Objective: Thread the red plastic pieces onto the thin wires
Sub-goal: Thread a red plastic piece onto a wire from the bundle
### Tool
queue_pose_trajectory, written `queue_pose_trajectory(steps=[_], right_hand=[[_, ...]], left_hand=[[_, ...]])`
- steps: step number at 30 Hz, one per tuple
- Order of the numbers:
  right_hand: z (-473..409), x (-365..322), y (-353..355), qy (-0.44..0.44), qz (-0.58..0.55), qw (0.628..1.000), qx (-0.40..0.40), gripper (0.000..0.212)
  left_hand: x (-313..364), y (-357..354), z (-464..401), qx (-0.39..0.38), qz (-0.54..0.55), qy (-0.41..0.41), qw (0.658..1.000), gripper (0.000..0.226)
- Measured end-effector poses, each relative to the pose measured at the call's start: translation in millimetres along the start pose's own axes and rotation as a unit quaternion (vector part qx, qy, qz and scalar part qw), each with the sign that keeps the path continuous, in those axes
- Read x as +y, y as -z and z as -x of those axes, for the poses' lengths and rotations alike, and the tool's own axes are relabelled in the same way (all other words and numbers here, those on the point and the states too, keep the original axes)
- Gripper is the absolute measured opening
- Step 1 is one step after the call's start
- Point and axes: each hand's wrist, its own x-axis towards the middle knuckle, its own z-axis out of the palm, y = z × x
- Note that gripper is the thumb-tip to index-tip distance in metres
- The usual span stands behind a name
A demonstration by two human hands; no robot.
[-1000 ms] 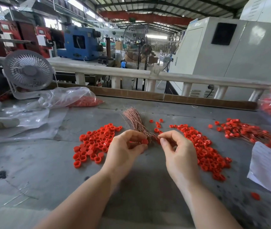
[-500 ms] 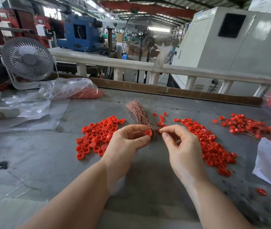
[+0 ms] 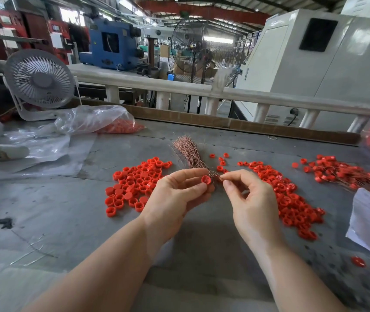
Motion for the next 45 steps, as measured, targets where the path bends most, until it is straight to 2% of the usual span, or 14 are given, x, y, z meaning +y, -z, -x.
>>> queue_pose_trajectory(steps=[5,16,20,31,45], right_hand=[[0.6,-3.6,0.0,0.021,-0.009,1.000,-0.002,0.021],[0.4,-5.6,1.0,0.026,-0.015,1.000,-0.004,0.020],[-0.5,-5.9,2.0,0.025,-0.021,0.999,0.000,0.018],[0.1,-11.9,3.7,0.037,-0.046,0.998,-0.013,0.023],[0.6,-11.5,3.4,0.019,-0.028,0.999,-0.019,0.023]], left_hand=[[-0.1,-0.1,0.8,0.000,-0.026,-0.010,1.000,0.028],[0.6,-1.7,1.0,-0.011,0.034,0.002,0.999,0.029],[0.9,-1.0,0.7,-0.010,0.032,0.000,0.999,0.020],[4.1,-2.5,1.5,-0.031,0.103,0.061,0.992,0.025],[4.8,-1.5,1.5,-0.033,0.094,0.076,0.992,0.025]])
